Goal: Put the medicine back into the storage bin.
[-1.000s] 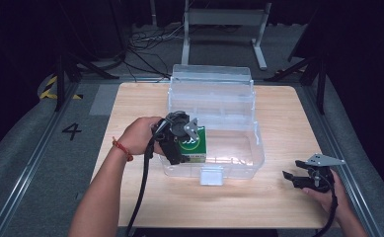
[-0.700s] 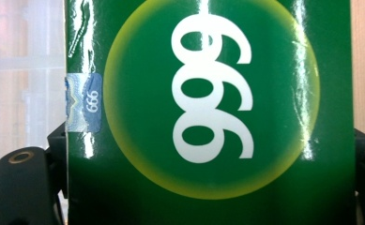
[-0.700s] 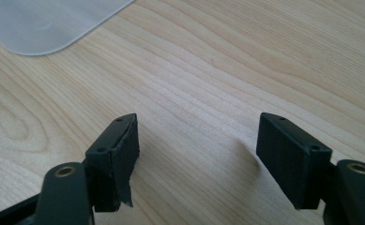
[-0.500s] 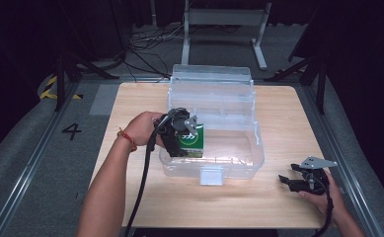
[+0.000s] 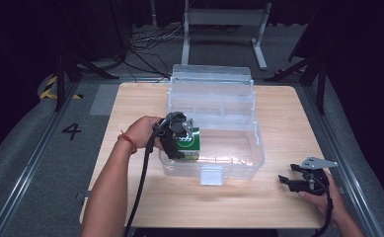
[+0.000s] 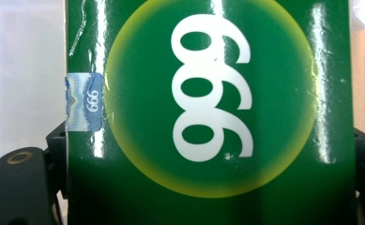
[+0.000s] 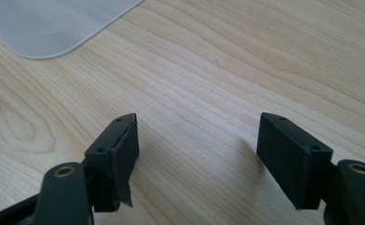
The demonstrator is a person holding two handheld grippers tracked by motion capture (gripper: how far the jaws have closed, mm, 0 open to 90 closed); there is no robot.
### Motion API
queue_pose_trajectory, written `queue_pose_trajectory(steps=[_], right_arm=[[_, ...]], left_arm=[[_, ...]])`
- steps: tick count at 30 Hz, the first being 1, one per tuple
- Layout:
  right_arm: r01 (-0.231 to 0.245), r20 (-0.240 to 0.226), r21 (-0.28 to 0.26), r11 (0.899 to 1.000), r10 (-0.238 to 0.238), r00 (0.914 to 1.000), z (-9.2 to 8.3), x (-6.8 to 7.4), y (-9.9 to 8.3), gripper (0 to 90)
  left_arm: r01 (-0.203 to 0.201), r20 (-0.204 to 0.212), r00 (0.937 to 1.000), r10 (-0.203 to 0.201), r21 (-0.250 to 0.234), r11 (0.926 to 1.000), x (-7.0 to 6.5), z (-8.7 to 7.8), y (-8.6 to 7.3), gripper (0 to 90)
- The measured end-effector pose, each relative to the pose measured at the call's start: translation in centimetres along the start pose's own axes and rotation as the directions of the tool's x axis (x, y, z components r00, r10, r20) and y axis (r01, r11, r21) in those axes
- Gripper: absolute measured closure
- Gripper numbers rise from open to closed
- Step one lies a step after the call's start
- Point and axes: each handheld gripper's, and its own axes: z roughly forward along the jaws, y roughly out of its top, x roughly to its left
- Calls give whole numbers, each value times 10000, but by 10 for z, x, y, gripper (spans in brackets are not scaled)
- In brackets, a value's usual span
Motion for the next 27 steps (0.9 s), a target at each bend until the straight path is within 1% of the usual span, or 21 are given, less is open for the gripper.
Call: queue_pose_trajectory(steps=[2,3,4,5,6,7,8,9,11,12,13,14,16,19,20,21,22,24,25,27], right_arm=[[7,21,2,10000,-7,10000,0,0,0,307],[1,-9,-10,10000,-1,10000,0,0,0,307],[-13,-27,-17,10000,13,10000,0,0,0,307],[-38,-49,-18,10000,38,10000,0,0,0,307],[-38,-49,-18,10000,38,10000,0,0,0,307],[-47,-69,-14,10000,47,10000,0,0,0,307],[-39,-71,-16,10000,38,10000,0,0,0,307],[-39,-71,-16,10000,38,10000,0,0,0,307],[-17,-65,-17,10000,17,10000,0,0,0,307],[-20,-75,-25,10000,20,10000,0,0,0,307],[-24,-81,-31,10000,24,10000,0,0,0,307],[-37,-90,-30,10000,37,10000,0,0,0,307],[-39,-110,-50,10000,39,9999,1,0,-1,307],[-41,-110,-55,10000,40,9999,1,0,-1,307],[-29,-110,-52,10000,29,9999,1,0,-1,307],[-20,-97,-48,10000,19,10000,1,0,-1,307],[-33,-104,-48,10000,32,9999,0,0,-1,307],[-27,-108,-46,10000,26,9999,1,0,-1,307],[-29,-114,-50,10000,28,9999,1,0,-1,306],[-24,-107,-46,10000,24,9999,1,0,-1,306]], left_arm=[[-55,56,10000,55,29,10000,-1,3,-1,154],[24,42,10000,-24,-27,10000,-3,4,-2,153],[-55,55,10000,55,-30,10000,-3,5,-3,152],[99,-62,9999,-98,23,9999,-4,6,-3,151],[99,-62,9999,-98,23,9999,-4,6,-3,148],[177,-3,9998,-177,190,9997,-2,9,-3,147],[177,-3,9998,-177,190,9997,-2,9,-3,145],[317,68,9995,-319,240,9992,-3,10,-4,145],[540,16,9985,-541,226,9983,-2,13,-5,140],[558,31,9984,-559,194,9983,-2,13,-5,139],[586,158,9981,-589,201,9981,-1,14,-6,137],[691,124,9975,-694,192,9974,-2,15,-6,137],[780,154,9968,-782,120,9969,-2,16,-6,133],[798,187,9966,-803,270,9964,-2,18,-6,134],[876,182,9959,-882,338,9956,-3,19,-5,131],[864,156,9961,-869,299,9958,-3,19,-6,125],[963,196,9951,-969,288,9949,-4,19,-6,125],[988,202,9948,-994,297,9947,-3,18,-6,121],[1057,-78,9944,-1056,160,9943,-3,15,-8,121],[1146,-59,9934,-1148,-197,9932,-4,12,-10,123]])
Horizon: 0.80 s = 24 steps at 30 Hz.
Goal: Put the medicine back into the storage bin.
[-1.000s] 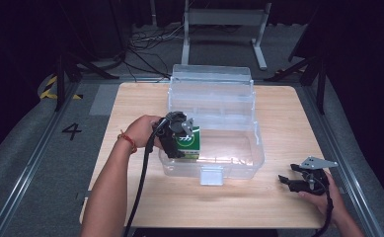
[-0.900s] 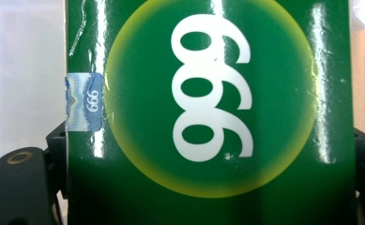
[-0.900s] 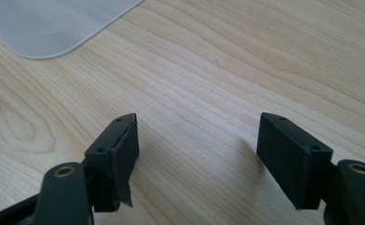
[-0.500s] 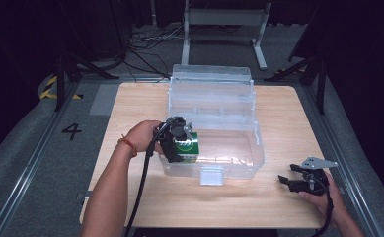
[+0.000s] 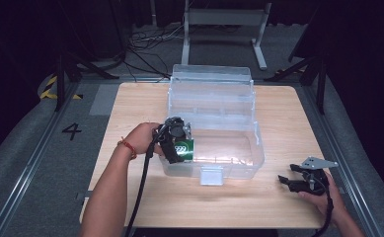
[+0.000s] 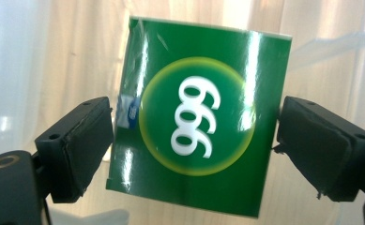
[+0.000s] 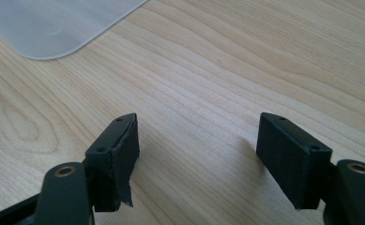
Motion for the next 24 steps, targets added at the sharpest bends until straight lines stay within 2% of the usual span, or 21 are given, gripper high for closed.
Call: queue_pose_trajectory(steps=[6,9,10,11,12,13,15,16,17,20,21,22,24], right_arm=[[-50,-28,-2,10000,50,10000,0,0,0,306],[-50,-37,-5,10000,50,10000,0,0,0,306],[-59,-46,-3,10000,59,10000,0,0,0,306],[-59,-46,-3,10000,59,10000,0,0,0,306],[-68,-59,-6,10000,68,10000,0,-1,0,306],[-78,-80,-14,10000,78,9999,0,-1,0,305],[-88,-94,-17,10000,88,9999,0,-1,0,304],[-88,-94,-17,10000,88,9999,0,-1,0,304],[-145,-109,-17,9999,145,9998,0,-1,-1,304],[-164,-117,-12,9999,164,9998,0,-1,-1,303],[-162,-113,14,9999,162,9998,0,-1,0,303],[-147,-113,21,9999,147,9998,0,-1,0,302],[-147,-111,29,9999,147,9998,0,-1,0,301]], left_arm=[[114,-128,9999,-116,-141,9998,-3,-7,-2,137],[123,-287,9995,-138,-503,9987,-5,-11,-3,152],[102,-479,9988,-137,-727,9973,-9,-16,-4,152],[102,-479,9988,-137,-727,9973,-9,-16,-4,151],[186,-616,9978,-243,-914,9956,-12,-19,-5,151],[379,-718,9963,-480,-1350,9901,-15,-25,-9,152],[642,-723,9944,-776,-1713,9831,-19,-31,-13,152],[642,-723,9944,-776,-1713,9831,-19,-31,-13,152],[720,-730,9935,-871,-1890,9793,-21,-34,-15,152],[1181,-924,9854,-1430,-2342,9650,-30,-40,-20,154],[1207,-940,9843,-1491,-2576,9587,-37,-42,-24,153],[1207,-940,9843,-1491,-2576,9587,-37,-42,-24,163],[1377,-930,9810,-1702,-2840,9489,-45,-42,-27,163]])
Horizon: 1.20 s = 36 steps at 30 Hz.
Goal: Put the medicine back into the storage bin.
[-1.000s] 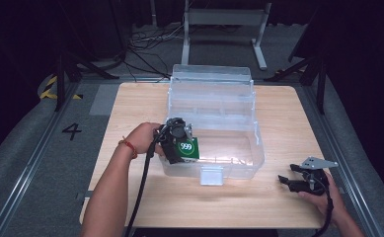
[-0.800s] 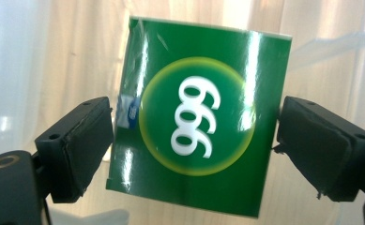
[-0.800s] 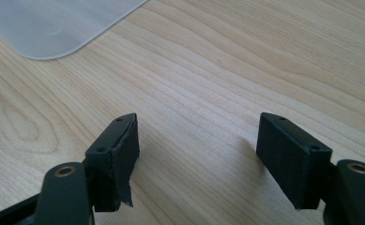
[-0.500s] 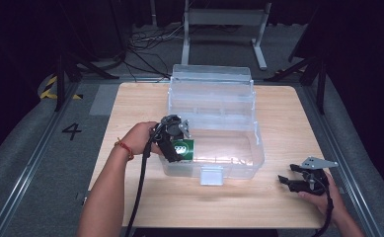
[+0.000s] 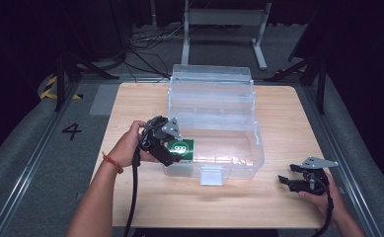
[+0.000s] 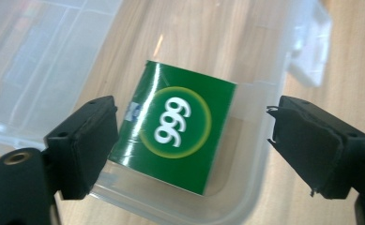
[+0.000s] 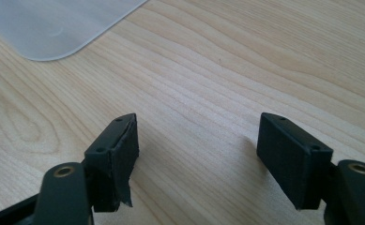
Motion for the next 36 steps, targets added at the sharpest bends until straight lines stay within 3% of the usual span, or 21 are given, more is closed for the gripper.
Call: queue_pose_trajectory(steps=[4,8,11,17,21,24,28,31,35,36], right_arm=[[-31,42,-17,10000,31,10000,1,0,0,305],[20,30,-225,9997,-20,10000,-1,1,4,305],[95,-84,-603,9981,-101,9999,-7,1,11,328],[-41,-162,-1675,9859,14,9999,-24,-3,43,340],[318,-302,-2336,9718,-399,9987,-35,1,79,379],[670,-232,-2614,9629,-757,9969,-37,5,105,424],[1451,-223,-2675,9526,-1566,9874,-35,15,139,477],[2237,-234,-2648,9380,-2382,9709,-30,24,168,493],[2766,-430,-2635,9242,-2977,9537,-18,32,203,493],[2767,-452,-2609,9249,-2980,9535,-15,33,208,493]], left_arm=[[565,128,9984,-559,-565,9968,-14,0,-11,159],[515,178,9986,-502,-848,9951,-27,6,-18,169],[289,37,9996,-287,-803,9964,-38,13,-20,236],[19,-19,10000,-20,-470,9989,-47,29,-23,376],[34,-87,10000,-36,-199,9998,-47,35,-24,449],[75,-230,9997,-77,-68,9999,-46,38,-26,554],[390,-154,9991,-392,-145,9991,-41,39,-31,648],[491,37,9988,-490,-175,9986,-37,41,-34,653],[433,388,9984,-411,-584,9974,-34,41,-36,679],[443,374,9984,-419,-668,9968,-33,41,-37,690]])
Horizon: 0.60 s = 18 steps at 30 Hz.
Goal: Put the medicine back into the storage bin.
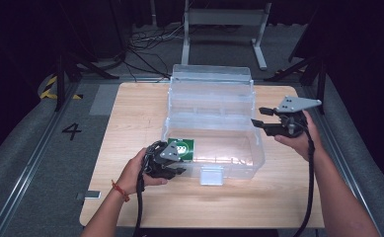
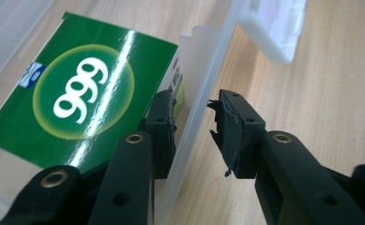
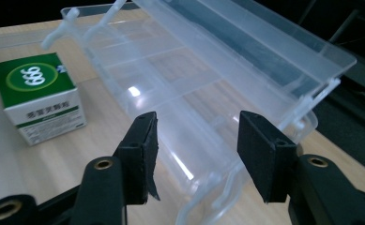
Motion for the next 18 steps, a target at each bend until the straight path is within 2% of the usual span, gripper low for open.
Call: queue_pose_trajectory(steps=[5,7,14,18], right_arm=[[-197,-7,36,9998,198,9998,26,-10,19,482],[-91,78,260,9996,89,9999,34,-12,25,476],[226,-183,502,9985,-217,9996,49,-18,42,524],[517,-280,1091,9927,-489,9984,60,-30,51,548]], left_arm=[[-6,77,10000,7,-86,10000,3,-1,-1,742],[-18,1,10000,18,-39,10000,2,-1,-1,750],[118,57,9999,-117,-172,9998,3,-1,-2,751],[59,-8,10000,-59,-65,10000,2,0,-1,755]])
